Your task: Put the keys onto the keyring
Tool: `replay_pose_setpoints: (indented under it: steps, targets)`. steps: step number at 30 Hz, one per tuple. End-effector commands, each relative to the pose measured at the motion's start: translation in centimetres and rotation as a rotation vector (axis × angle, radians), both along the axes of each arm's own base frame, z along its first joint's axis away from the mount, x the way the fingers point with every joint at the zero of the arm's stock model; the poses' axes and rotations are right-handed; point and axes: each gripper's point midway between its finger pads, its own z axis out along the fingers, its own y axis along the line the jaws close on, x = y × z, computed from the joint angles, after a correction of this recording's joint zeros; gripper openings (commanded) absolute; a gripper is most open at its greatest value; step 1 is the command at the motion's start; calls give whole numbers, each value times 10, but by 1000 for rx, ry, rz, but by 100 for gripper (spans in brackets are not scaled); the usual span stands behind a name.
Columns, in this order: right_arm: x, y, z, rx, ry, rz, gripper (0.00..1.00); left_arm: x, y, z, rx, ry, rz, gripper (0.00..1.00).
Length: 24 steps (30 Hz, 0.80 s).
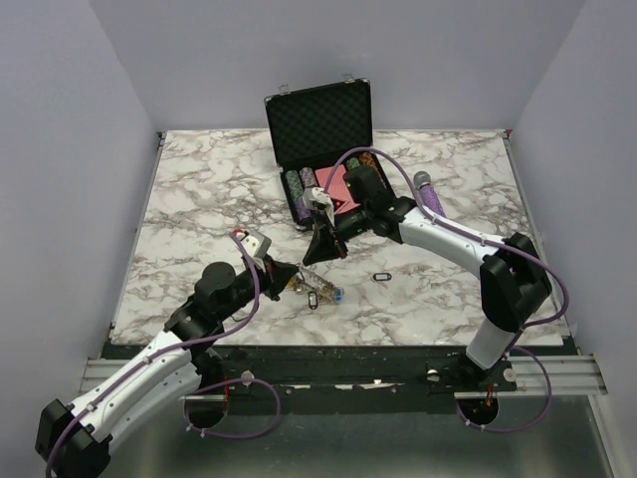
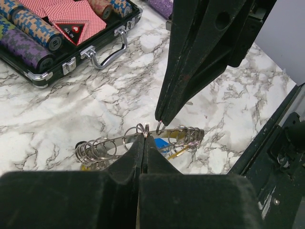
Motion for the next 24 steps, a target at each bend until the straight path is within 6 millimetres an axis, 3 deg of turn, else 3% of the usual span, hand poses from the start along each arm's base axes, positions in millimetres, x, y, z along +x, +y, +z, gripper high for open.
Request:
replay_pose_setpoints:
  steps: [1, 18, 24]
  targets:
    - [-4, 0, 9, 42, -4, 30, 0, -1, 5, 7, -25, -25, 29, 0]
    - [1, 1, -7, 1, 37, 8, 1, -9, 7, 6, -66, 3, 25, 0]
    - [0, 2, -13, -11, 60, 9, 6, -10, 7, 4, -74, 3, 20, 0]
